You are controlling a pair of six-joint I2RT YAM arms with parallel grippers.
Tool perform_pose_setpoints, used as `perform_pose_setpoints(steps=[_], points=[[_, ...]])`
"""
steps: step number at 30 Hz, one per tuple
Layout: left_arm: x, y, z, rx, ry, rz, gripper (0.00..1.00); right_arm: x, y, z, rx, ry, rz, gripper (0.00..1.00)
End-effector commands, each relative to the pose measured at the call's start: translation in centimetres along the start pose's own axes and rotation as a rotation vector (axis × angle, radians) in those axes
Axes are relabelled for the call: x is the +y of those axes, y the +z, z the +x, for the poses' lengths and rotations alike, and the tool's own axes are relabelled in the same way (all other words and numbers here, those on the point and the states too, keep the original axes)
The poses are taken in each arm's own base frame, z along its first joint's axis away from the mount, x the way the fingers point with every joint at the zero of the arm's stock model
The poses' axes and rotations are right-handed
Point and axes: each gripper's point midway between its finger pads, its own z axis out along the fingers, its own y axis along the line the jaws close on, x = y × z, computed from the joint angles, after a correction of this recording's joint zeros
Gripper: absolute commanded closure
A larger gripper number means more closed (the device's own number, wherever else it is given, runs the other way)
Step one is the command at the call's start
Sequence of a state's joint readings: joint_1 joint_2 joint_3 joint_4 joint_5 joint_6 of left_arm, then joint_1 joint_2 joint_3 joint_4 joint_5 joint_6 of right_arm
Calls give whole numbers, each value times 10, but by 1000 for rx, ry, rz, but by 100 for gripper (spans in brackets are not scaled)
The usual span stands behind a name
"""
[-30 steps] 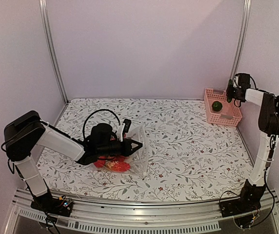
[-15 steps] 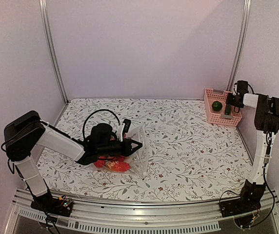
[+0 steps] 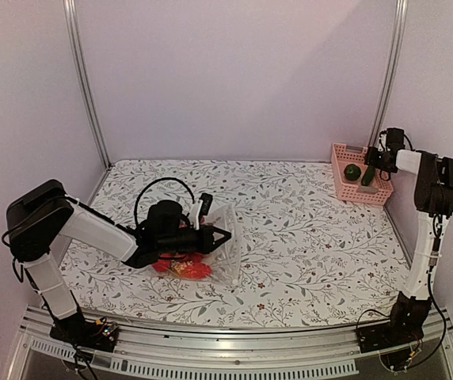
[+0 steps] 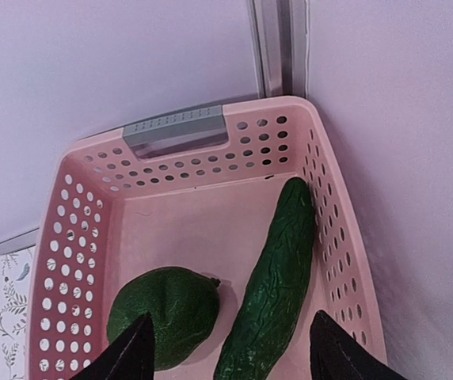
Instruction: Open the zip-top bag and remove the fake food
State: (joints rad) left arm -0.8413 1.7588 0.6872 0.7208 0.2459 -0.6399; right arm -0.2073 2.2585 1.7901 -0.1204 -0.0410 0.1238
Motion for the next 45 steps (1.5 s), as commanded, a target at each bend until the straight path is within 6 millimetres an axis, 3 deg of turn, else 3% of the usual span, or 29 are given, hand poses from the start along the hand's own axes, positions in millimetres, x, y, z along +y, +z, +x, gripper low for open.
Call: perform_pose_setpoints(steps=[1,5,9,13,16,21,25,29,33,37,45], points=[[-7,-4,-12,-25,8,13,100,31,-39,-31,-48,6,-139,34],[-11,-4,-14,-21,14,18,100,64,-62,-31,-60,-20,-230,33],[-22,-7,-18,-17,36,38,100,103,-86,-16,-56,-57,-333,34],[-30,-12,-20,-8,58,52,100,151,-123,1,-60,-73,-499,37],[-32,-14,-19,0,68,53,100,177,-150,32,-33,-49,-616,38],[-35,-15,-19,15,75,59,100,244,-218,90,38,-89,-842,41],[-39,-16,-22,13,80,72,100,281,-268,128,106,-103,-1010,42],[-42,-15,-26,7,78,83,100,318,-304,178,239,-63,-1156,46],[-44,-12,-28,3,73,92,100,351,-322,221,335,-41,-1221,49],[-45,-11,-29,0,67,97,100,376,-324,255,428,1,-1258,52],[-47,-12,-31,-9,62,102,100,414,-326,294,548,49,-1311,60]])
